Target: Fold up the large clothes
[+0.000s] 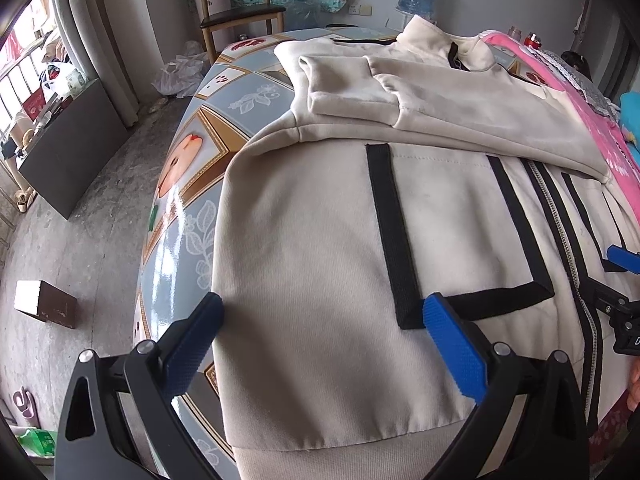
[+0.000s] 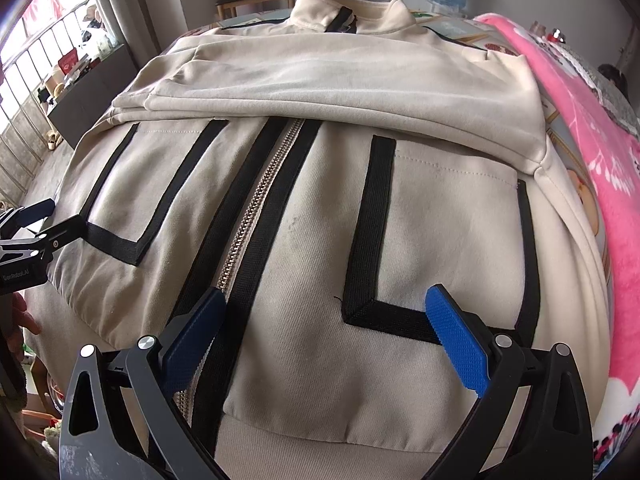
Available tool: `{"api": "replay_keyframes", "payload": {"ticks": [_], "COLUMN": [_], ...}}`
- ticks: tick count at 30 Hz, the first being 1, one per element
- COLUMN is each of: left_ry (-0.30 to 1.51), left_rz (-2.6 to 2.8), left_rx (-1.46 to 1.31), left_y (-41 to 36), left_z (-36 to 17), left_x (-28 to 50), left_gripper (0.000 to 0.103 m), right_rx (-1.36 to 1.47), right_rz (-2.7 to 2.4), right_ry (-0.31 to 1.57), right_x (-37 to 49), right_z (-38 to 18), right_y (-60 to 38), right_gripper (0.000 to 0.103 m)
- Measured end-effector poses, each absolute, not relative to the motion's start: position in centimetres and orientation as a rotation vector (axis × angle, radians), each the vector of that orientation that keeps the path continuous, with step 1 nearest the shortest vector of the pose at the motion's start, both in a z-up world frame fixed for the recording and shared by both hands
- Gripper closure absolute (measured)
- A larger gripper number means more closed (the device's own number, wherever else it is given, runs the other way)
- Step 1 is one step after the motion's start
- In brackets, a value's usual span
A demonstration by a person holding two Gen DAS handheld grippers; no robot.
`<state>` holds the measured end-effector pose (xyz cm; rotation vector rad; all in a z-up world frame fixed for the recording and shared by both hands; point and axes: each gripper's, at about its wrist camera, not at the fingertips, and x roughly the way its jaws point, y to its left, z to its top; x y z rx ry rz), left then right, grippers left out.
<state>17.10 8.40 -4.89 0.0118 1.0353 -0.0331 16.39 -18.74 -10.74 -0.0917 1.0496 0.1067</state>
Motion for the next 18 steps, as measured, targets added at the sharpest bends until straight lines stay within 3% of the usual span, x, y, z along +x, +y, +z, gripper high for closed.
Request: {"api": "replay_keyframes", "payload": {"ticks": [18], "left_ry": [1.039], "left_rz": [-0.036], "left_rx": [0.017], "left_y": [8.33], "left_z": [-5.01], "left_x": [17.16], "left_gripper": [0.004], "right_rx": [-0.092], "right_rz": [0.103], "right_ry": [1.064], "right_x": [16.55], "right_z": [-10.6], "right_y": [-18.91], "right_gripper": [0.007]}}
